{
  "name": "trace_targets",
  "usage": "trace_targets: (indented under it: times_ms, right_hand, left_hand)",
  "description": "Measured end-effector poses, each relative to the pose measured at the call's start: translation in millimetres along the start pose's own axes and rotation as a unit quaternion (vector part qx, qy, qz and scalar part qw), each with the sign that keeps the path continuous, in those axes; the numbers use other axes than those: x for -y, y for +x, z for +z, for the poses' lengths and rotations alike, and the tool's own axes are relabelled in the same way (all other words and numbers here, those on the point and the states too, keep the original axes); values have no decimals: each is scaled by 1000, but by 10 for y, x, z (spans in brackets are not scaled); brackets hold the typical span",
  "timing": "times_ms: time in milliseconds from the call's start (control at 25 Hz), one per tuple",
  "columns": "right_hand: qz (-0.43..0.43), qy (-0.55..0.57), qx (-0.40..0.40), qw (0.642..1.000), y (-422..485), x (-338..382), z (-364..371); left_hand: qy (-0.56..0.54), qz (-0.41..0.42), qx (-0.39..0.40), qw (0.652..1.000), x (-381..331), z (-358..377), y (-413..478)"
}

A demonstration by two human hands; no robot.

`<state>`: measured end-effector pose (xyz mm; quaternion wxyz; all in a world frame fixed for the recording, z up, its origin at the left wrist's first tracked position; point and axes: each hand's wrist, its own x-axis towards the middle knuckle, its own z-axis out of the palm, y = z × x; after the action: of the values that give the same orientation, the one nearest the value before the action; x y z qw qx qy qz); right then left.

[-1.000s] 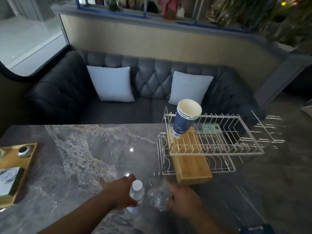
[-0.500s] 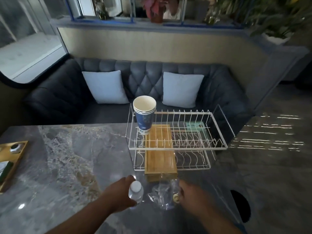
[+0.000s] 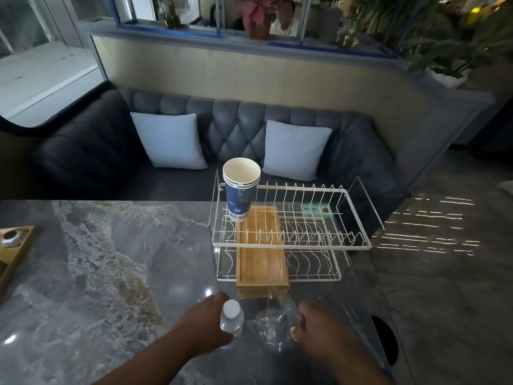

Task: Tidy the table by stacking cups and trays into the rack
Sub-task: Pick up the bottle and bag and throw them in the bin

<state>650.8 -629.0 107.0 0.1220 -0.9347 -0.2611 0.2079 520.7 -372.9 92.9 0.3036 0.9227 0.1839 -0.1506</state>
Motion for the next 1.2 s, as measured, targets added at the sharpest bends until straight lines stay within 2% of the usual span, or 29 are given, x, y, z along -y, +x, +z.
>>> trace_targets:
  times_ms: [240,600,960,1080,1200]
  right_hand:
    - [35,-12,-21,999,-148,121,34]
    - [64,-29,-18,997,-212,215,-54]
    - [18,-65,-98,993,-337,-247,-225]
    - [23,-28,-95,995,-321,-497,-290]
    - [41,3,-67,997,-285,-862,-361]
  left_hand:
    - [-16,39,26,999,116,28,22]
    - [26,89,74,993,79,123,71]
    - [36,129,93,987,-405,349,244]
    - [60,115,104,986,-646,464,311]
    - [89,118,75,986,-946,616,397]
